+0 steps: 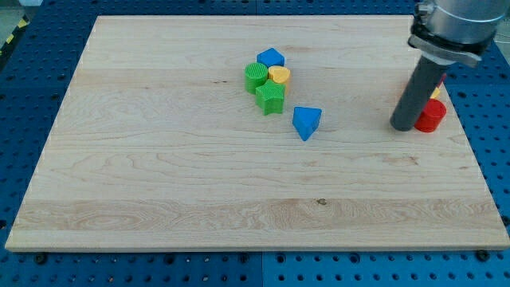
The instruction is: Push the blue triangle to the left of the red circle
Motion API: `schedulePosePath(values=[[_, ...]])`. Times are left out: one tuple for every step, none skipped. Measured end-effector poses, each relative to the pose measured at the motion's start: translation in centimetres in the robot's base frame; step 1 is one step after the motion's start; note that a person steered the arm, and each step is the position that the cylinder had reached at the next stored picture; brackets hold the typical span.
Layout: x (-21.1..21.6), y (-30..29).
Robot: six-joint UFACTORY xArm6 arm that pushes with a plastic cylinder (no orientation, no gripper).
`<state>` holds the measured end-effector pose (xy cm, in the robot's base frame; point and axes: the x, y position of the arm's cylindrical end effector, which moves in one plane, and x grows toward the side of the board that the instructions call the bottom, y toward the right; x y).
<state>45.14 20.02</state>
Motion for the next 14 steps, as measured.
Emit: schedulePosePath(values=[[0.0, -0.2], [-2.5, -0.5], [-5.2, -0.7], [-5.3, -0.3], [-4.8, 0.7], [-4.8, 2.5], [-4.8, 3.3], [-4.8, 3.1], [-4.8, 0.7], [-3.5, 0.5], [-1.7, 0.5], [-1.6, 1.9], [-1.5, 2.8], [-1.3, 2.9]])
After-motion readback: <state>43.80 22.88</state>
